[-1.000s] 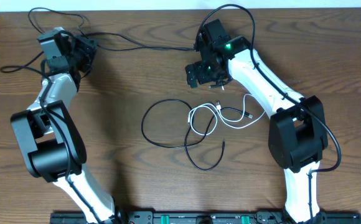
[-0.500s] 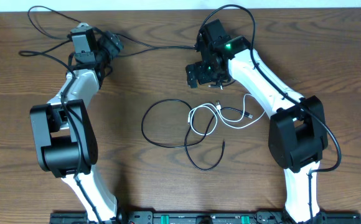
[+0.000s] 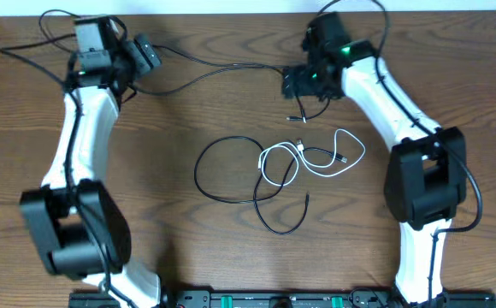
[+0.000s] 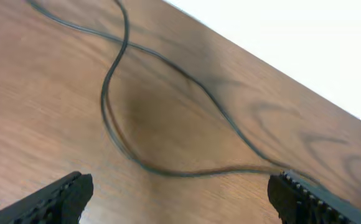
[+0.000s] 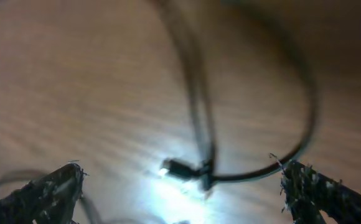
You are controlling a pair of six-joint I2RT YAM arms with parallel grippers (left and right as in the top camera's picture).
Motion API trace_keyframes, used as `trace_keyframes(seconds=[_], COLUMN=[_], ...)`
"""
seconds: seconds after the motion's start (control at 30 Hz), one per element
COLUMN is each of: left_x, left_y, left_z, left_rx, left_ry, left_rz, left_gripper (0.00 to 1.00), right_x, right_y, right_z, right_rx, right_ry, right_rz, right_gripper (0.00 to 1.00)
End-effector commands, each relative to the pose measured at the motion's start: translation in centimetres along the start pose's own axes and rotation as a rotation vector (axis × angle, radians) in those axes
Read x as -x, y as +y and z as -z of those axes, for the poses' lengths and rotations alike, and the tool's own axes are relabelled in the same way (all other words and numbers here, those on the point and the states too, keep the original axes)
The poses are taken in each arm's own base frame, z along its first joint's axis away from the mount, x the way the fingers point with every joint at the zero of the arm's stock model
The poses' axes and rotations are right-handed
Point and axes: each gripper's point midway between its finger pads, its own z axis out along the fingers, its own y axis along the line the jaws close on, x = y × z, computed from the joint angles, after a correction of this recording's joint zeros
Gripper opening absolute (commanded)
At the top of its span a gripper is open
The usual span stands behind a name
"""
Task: Untangle cables
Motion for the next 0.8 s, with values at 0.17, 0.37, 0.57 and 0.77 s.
trace_keyframes(seconds=[0.17, 0.37, 0.57, 0.77], left_x=[-4.9, -6.0, -6.2, -6.2], left_y=[1.5, 2.0, 2.1, 2.1], left_z=[0.4, 0.7, 0.8, 0.8], left_rx=[0.058, 0.077, 0.081, 0.081], left_ry=[0.206, 0.25, 0.261, 0.261], left_rz=[-0.012, -0.009, -0.008, -0.008], left_gripper=[0.95, 0.95, 0.95, 0.95], right_x=[0.7, -0.4, -1.1, 2.2], right_y=[0.5, -0.6, -1.1, -0.6], right_z=[-3.5, -7.0, -8.7, -6.4], right_rx=[0.012, -0.043, -0.049, -0.053], right_ry=[-0.031, 0.001, 0.021, -0.082], right_rz=[0.132, 0.137, 0.145, 0.151], right_gripper=[0.74, 0.58, 0.22, 0.01])
